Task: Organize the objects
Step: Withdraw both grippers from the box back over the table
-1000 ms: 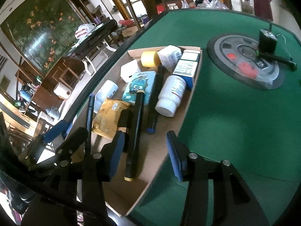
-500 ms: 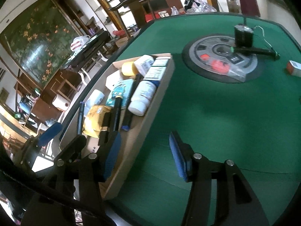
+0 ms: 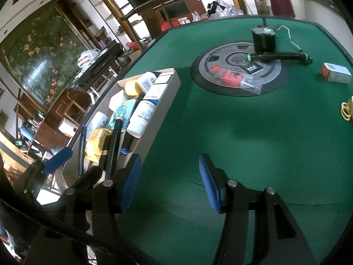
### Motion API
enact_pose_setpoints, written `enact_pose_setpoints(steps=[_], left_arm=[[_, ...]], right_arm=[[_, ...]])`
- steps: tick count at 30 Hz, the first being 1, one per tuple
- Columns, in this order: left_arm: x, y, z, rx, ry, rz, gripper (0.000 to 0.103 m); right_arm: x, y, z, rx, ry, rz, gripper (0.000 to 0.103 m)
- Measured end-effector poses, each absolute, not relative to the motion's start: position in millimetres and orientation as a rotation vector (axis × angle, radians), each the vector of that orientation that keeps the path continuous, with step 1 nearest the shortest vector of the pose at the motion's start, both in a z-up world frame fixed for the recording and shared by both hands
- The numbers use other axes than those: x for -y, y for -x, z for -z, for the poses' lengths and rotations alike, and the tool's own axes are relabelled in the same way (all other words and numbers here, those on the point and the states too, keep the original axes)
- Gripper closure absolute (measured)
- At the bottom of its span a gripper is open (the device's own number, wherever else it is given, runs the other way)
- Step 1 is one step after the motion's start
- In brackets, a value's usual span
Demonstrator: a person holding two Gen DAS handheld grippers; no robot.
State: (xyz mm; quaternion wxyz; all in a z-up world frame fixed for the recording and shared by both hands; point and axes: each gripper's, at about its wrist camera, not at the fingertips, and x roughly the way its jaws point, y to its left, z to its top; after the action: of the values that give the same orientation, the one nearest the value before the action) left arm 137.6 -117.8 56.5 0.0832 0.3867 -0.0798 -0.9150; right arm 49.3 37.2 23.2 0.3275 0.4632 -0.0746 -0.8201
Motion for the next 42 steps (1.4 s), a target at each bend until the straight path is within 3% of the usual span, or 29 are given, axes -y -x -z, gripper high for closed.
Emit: enact_pose_setpoints(steps=[23,33,38,40,41,42], left_arm=[[82,-103,-40,0.335,-1.240,2.701,0.036],[76,-94,-34,0.325,-1.240,2.701,0.036],[87,-110,-60,0.253,-0.995,2.751,0.036],[96,-127,-78,0.222,-0.803,2.756,0.029],[100,-135,-87,0.207,-0.721,2.744,0.012],[104,-142,-92,0.190,-0.660,2.737,0.001]], right_arm=[[-102,-2,-16,0.343,-1.263,2.215,0.049],[-84,-4,-6,0.247,-1.293,2.195,0.049],[-62,-17,-9,0.140,-1.275,2.199,0.049],[-50,-23,-11,0.094,-1.259,2.201,0.049],[-43,-28,-13,0.067,-1.247,2.201,0.049],[-37,-31,-14,0.050,-1.239,2.202,0.049]])
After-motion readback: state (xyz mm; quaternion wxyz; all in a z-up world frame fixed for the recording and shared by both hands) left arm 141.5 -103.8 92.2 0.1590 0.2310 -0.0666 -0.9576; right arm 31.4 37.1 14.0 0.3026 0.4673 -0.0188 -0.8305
